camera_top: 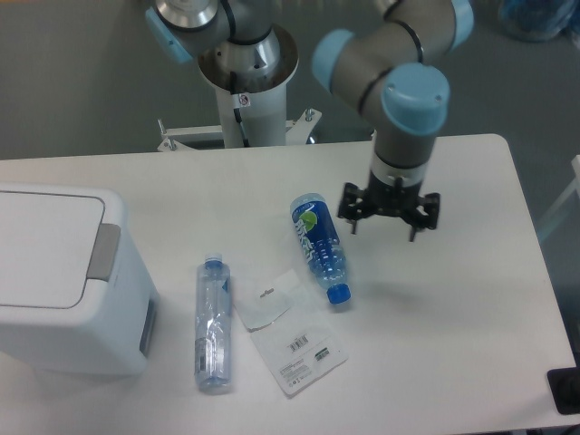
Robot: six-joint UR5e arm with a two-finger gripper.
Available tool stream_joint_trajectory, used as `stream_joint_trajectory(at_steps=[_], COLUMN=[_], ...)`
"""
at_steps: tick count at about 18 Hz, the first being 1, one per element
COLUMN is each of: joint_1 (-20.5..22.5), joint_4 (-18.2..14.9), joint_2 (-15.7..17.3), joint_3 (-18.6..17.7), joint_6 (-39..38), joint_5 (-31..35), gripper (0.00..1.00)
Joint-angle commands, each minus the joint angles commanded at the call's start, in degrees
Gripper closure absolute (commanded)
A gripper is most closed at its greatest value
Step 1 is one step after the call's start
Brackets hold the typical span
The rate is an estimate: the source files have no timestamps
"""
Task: Open the trash can
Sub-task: 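Move the open gripper across the table toward the white trash can, then lower the gripper onto the trash can lid's front edge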
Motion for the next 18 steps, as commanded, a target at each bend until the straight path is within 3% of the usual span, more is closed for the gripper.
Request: stream_joint_trajectory(at_steps=[2, 4, 9, 15, 18], joint_1=[-2.81, -4.93, -8.27, -11.17, -12.4], joint_4=[-5.01, -7.05, -6.79, -6.09, -3.64], joint_2=[-0.17, -0.35, 0.79, -0.09, -0.09], joint_3=[4.13, 6.52, 7.49, 11.01, 11.89], joint_6=[-4.4, -7.92, -14.43, -20.94, -21.12], joint_5=[-1.06, -3.43, -8.27, -14.16, -14.69], gripper=[0.0, 0.0, 0.0, 0.0, 0.0])
